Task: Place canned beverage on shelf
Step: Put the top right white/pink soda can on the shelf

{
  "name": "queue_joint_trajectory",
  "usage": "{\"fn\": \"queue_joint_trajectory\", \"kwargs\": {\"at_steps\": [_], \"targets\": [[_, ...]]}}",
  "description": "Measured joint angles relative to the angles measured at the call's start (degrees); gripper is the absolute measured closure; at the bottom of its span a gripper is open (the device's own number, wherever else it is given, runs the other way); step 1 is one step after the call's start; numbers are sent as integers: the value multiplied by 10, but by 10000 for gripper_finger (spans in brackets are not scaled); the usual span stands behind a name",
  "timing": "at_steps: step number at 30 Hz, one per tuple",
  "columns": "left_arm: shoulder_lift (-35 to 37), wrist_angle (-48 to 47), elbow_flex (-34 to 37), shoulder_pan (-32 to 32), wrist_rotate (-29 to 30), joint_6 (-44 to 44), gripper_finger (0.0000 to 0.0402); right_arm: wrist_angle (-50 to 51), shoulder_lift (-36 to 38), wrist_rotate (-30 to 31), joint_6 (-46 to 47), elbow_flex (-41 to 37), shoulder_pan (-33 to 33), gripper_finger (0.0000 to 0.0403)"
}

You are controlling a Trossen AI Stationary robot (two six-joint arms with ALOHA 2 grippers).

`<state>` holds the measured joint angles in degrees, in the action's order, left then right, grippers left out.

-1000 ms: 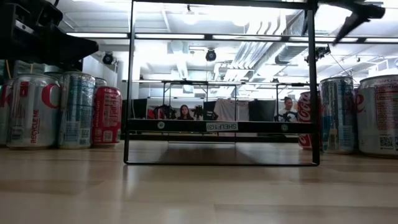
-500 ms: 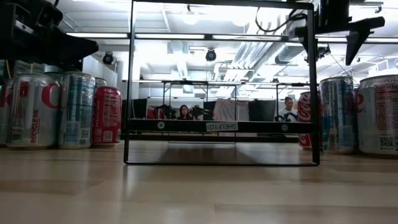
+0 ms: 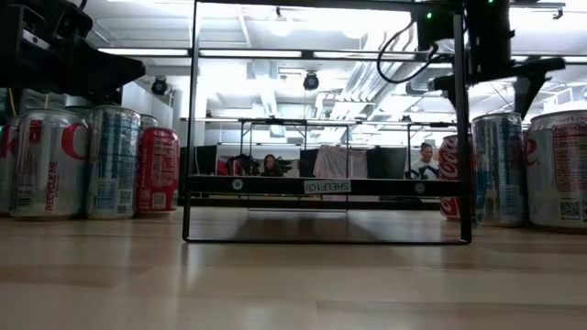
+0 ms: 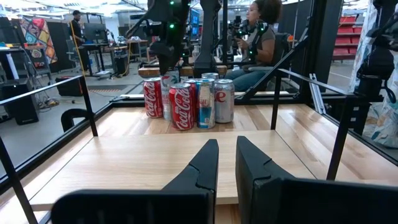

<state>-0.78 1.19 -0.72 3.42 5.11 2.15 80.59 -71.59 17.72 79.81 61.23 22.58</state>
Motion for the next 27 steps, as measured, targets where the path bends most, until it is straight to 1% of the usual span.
{"fn": "queue_joint_trajectory", "kwargs": {"at_steps": [6,11,16,20,26,27], "targets": [[0,0,0,0,0,0,396,-47,0,-18,-35,-32,33,45],[0,0,0,0,0,0,396,-61,0,-35,-63,-48,53,45],[0,0,0,0,0,0,396,-61,0,-43,-79,-47,56,52],[0,0,0,0,0,0,396,-60,0,-52,-84,-47,56,83],[0,0,0,0,0,0,396,-60,3,-66,-104,-46,55,160],[0,0,0,0,0,0,396,-61,6,-70,-106,-46,55,160]]}}
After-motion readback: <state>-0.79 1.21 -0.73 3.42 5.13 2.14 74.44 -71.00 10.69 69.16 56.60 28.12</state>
